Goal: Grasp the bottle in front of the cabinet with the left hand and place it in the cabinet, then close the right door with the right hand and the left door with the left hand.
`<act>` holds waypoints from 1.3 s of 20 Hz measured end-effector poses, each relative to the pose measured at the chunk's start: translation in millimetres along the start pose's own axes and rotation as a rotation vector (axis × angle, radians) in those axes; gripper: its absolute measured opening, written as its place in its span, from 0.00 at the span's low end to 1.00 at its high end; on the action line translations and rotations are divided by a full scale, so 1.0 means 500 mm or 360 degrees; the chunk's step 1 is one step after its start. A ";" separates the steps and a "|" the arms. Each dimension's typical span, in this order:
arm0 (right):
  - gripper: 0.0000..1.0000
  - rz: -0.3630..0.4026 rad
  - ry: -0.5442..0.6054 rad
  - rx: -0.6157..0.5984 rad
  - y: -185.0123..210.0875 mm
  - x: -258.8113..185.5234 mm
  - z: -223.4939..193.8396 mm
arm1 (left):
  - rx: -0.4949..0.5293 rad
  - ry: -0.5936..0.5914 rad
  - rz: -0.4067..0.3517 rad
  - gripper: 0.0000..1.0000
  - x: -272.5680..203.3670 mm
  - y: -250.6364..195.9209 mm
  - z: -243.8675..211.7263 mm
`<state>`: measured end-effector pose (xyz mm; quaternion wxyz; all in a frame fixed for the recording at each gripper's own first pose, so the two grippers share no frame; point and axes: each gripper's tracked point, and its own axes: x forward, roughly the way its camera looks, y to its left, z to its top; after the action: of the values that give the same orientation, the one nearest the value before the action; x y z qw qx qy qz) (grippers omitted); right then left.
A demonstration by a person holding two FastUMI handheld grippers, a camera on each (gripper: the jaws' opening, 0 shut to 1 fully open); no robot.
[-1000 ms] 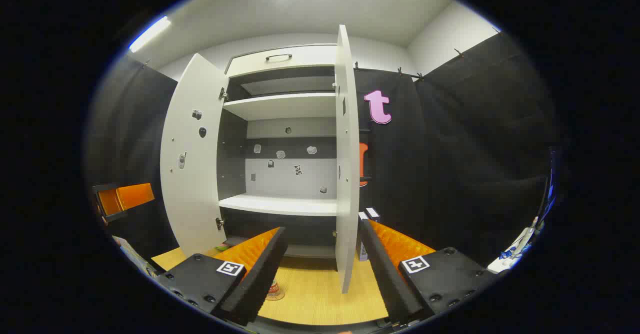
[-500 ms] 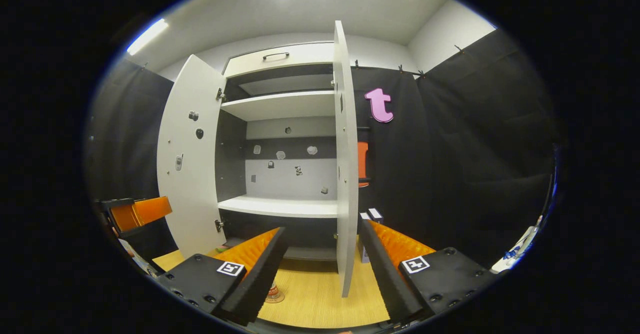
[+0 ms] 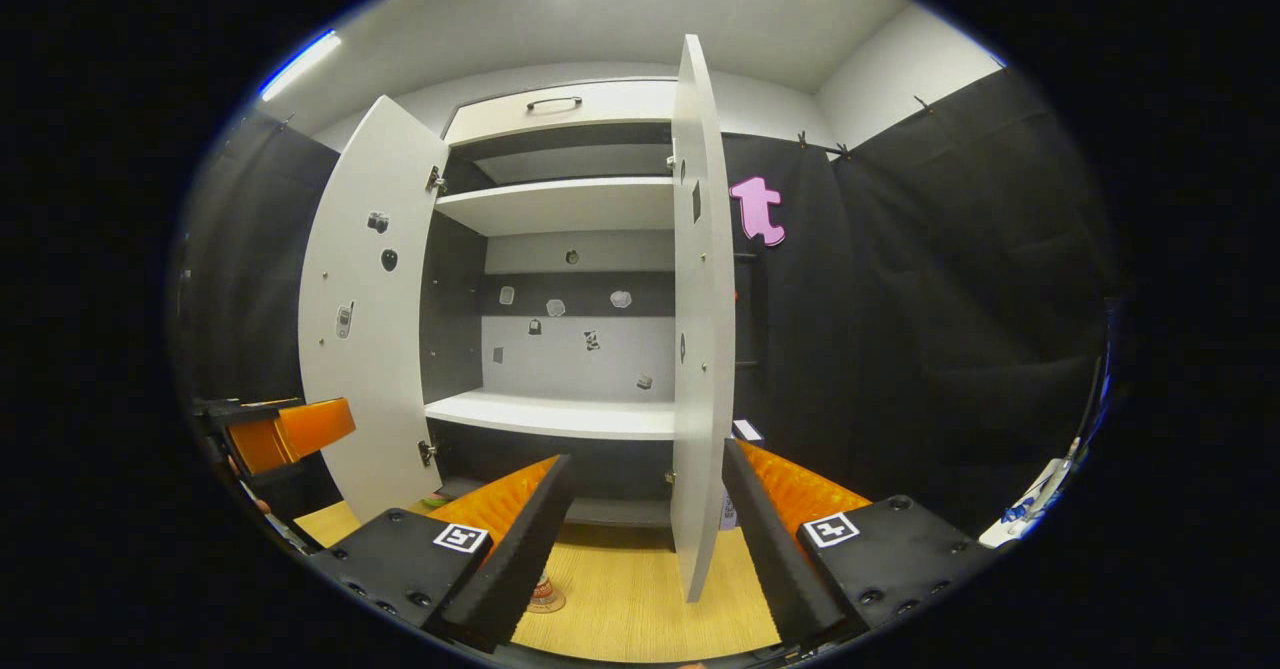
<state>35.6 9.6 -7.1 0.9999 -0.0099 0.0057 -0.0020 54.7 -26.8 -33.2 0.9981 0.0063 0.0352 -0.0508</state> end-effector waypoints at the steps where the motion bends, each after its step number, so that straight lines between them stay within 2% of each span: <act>1: 0.98 -0.0004 0.0009 -0.0006 0.001 0.003 -0.003 | 0.0002 0.0000 -0.0004 0.95 0.001 0.000 -0.002; 3: 0.98 -0.0011 0.0012 -0.0008 -0.001 0.006 -0.004 | -0.0012 0.0010 -0.0009 0.95 0.006 -0.002 -0.014; 4: 0.94 -0.0014 0.0009 -0.0003 -0.001 0.007 -0.003 | -0.0024 0.0017 -0.0010 0.92 0.010 -0.002 -0.021; 5: 0.98 -0.0018 0.0013 0.0002 -0.001 0.009 -0.005 | -0.0030 0.0024 -0.0008 0.92 0.013 -0.001 -0.029; 10: 0.98 -0.0067 0.0017 -0.0006 -0.019 0.010 -0.005 | 0.0011 0.0030 -0.0016 0.95 0.035 -0.003 -0.082; 12: 0.98 -0.0091 0.0011 -0.0024 -0.029 0.009 0.000 | 0.0012 0.0073 -0.0030 0.92 0.049 -0.010 -0.122; 16: 0.98 -0.0130 0.0020 -0.0035 -0.047 0.006 0.000 | 0.0021 0.0130 -0.0113 0.95 0.080 -0.046 -0.200; 26: 0.98 -0.0247 0.0045 -0.0094 -0.108 -0.014 -0.001 | 0.0019 0.0455 -0.0201 0.95 0.163 -0.089 -0.442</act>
<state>28.5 -44.3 -6.6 0.9959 -0.0398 0.0191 -0.0796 115.8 -75.6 -260.0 0.9776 0.0171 0.1771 -0.1123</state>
